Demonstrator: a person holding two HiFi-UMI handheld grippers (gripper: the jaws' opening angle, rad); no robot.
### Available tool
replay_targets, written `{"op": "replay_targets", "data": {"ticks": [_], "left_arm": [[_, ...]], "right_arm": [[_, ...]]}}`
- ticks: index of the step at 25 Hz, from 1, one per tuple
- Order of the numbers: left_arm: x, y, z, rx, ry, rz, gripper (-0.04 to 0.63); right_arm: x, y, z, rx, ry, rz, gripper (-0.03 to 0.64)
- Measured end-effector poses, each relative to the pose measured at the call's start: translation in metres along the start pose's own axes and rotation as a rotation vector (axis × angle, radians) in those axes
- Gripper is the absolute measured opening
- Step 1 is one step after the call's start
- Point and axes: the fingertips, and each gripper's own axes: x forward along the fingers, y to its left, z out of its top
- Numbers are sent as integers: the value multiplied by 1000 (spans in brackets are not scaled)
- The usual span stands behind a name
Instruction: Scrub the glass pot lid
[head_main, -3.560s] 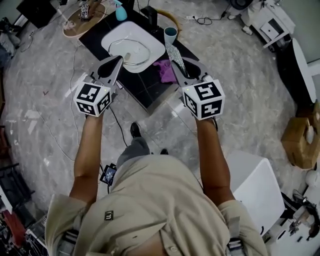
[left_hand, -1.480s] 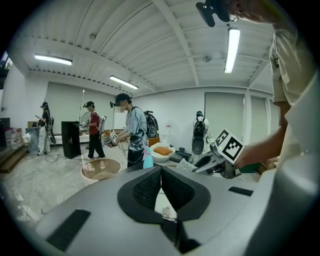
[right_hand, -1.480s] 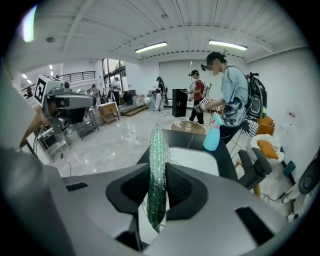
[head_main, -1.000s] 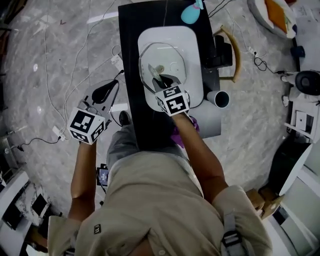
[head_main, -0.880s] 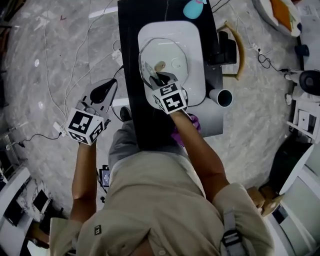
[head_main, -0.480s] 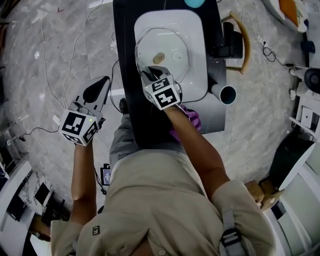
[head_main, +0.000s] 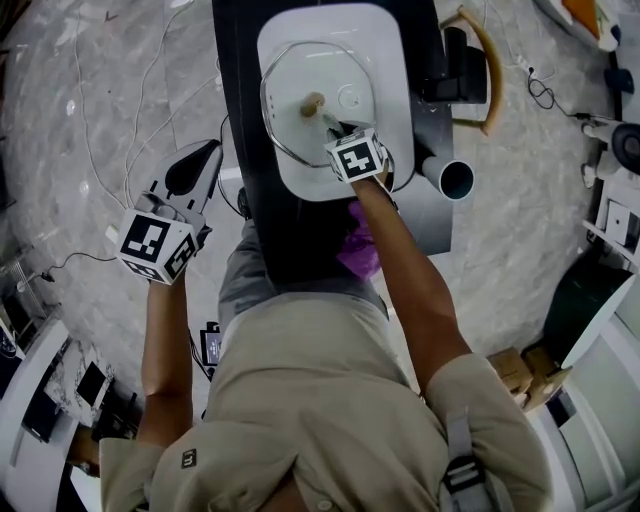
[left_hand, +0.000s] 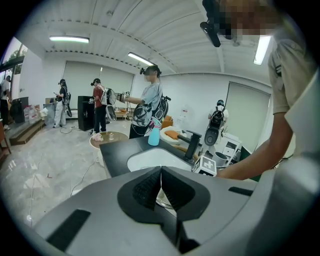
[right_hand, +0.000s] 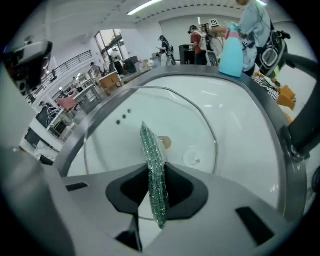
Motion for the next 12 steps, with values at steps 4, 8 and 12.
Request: {"op": "replay_targets", "data": {"ticks": [4,8,12], "left_arm": [[1,-1,0,4,5,-3,15],[-2,1,-2,2,8,1,15],[-5,4,-6,-1,11,4,15]], "right_arm": [[3,-49,1,60,-4,-103,80],[12,-80,-19,197,64,-136,80],[14,-84,-17,209,74,-139,80]]}}
